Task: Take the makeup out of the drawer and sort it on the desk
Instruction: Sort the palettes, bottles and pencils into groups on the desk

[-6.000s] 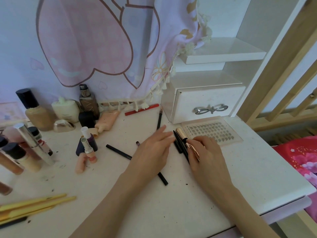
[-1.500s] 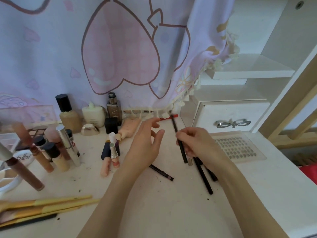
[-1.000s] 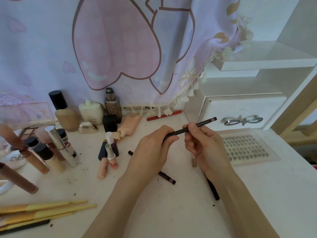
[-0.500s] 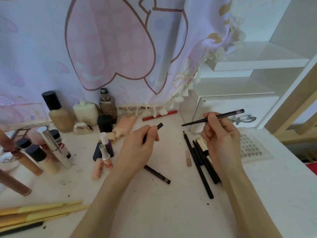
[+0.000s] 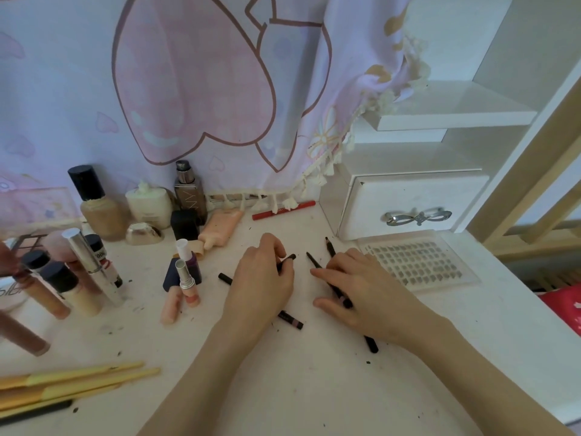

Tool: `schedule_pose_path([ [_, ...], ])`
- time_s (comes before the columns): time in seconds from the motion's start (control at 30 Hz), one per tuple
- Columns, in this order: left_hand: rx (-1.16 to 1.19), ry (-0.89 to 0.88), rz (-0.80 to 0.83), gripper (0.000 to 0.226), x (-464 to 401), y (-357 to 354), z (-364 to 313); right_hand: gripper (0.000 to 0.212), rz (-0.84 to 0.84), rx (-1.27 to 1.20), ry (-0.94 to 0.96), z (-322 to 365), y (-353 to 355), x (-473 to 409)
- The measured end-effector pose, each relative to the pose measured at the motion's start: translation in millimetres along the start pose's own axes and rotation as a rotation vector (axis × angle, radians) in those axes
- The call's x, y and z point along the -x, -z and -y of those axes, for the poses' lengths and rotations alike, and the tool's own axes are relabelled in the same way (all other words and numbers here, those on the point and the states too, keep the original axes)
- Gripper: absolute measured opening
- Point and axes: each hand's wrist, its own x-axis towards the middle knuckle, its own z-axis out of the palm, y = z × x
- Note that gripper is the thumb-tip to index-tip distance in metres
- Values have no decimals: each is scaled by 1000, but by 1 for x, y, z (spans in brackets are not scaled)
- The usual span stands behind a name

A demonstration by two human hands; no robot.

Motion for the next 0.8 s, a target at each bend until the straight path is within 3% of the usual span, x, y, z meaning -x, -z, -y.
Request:
schedule_pose_path([
  [0.13,-116,-64,0,14,6,-1,-5,78,96,62,-19,1,-2,-2],
  [0.2,-143,-95,15,15,7,-3,-7,80,98,76,-19,0,-3,-3],
  [0.43,-112,-149,92,19,5,-8,-3,46,-61,98,-33,-6,-8,7],
  [0.67,3,-161,261,20,4,-9,-4,43,-42,135,-63,-15,-10,12],
  [0.8,-86,-243,260,22,7,-14,-7,40,1,60,-80,-18,-12,13],
])
